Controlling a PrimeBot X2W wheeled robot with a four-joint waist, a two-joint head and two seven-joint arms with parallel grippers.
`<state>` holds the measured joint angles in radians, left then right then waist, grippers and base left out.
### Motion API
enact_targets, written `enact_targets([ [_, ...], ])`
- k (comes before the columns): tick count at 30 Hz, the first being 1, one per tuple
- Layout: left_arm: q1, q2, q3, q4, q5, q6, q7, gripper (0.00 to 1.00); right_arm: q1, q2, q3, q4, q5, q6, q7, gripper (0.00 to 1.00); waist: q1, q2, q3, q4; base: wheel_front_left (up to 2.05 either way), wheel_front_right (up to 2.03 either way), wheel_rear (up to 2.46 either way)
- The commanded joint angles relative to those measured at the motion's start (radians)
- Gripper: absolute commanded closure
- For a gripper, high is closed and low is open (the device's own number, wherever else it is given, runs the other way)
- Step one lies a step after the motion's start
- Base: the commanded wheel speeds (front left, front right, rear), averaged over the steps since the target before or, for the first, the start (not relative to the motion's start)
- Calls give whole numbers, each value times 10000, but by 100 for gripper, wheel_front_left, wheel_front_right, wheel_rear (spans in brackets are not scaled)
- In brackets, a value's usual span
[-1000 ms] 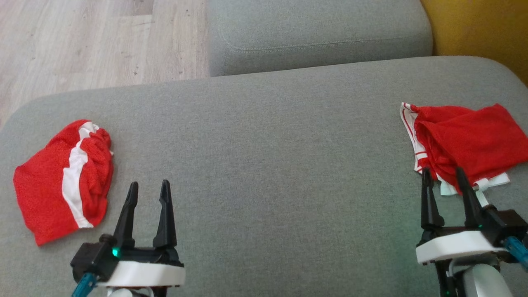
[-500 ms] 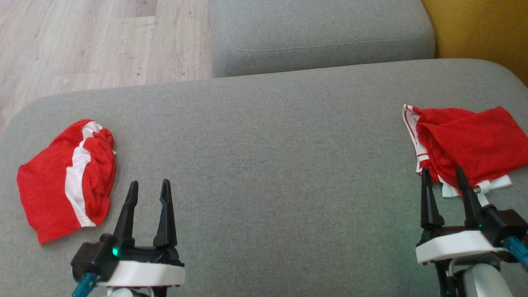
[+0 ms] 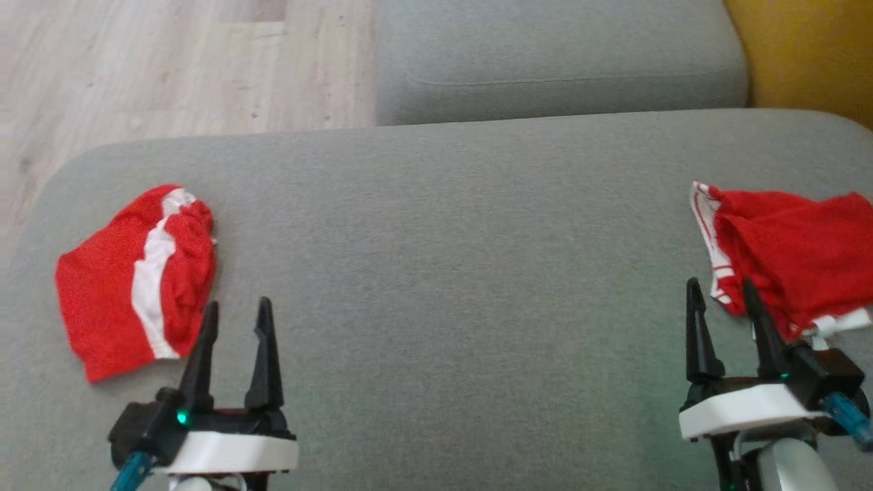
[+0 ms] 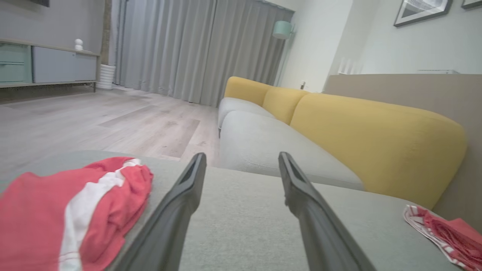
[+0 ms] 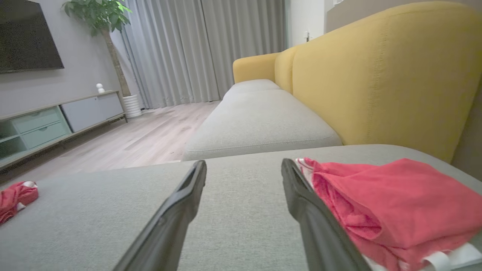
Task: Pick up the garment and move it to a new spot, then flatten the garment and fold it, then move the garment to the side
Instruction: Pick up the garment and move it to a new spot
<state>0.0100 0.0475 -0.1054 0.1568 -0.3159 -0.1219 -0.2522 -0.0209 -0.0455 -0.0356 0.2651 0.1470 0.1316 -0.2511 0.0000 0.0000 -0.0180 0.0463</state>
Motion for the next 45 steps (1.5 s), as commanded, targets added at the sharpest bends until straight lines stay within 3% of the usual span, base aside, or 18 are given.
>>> enact_targets([
  [1,-257,28,474,-247,75,88,-95,0,-112,-47,324,-264,62,-9,-107,0,0,0,-6,349,0,0,0],
  [15,-348,28,1470,216,365,110,-95,0,-37,-47,986,-65,211,-9,-107,0,0,0,123,2199,0,0,0],
  [24,-1225,167,2037,941,888,34,-95,0,-695,-47,1139,-146,-148,-9,-107,0,0,0,1173,2300,0,0,0],
  [30,-3046,1089,1923,2721,1145,-34,-70,0,-1279,-47,788,-307,-557,-9,-107,0,0,0,2260,1918,0,0,0],
  [36,-5262,2424,978,5097,1150,-81,1218,0,-1758,-47,492,-498,-968,-9,-107,0,0,0,3229,1483,0,0,0],
  [41,-6706,3274,-103,6748,309,-85,2459,0,-2084,-47,463,-631,-1164,-9,-107,0,0,0,3805,1163,0,0,0],
  [45,-7399,3645,-751,7829,-595,-86,3491,0,-2230,-47,484,-738,-1233,-9,-107,0,0,0,4099,1004,0,0,0],
])
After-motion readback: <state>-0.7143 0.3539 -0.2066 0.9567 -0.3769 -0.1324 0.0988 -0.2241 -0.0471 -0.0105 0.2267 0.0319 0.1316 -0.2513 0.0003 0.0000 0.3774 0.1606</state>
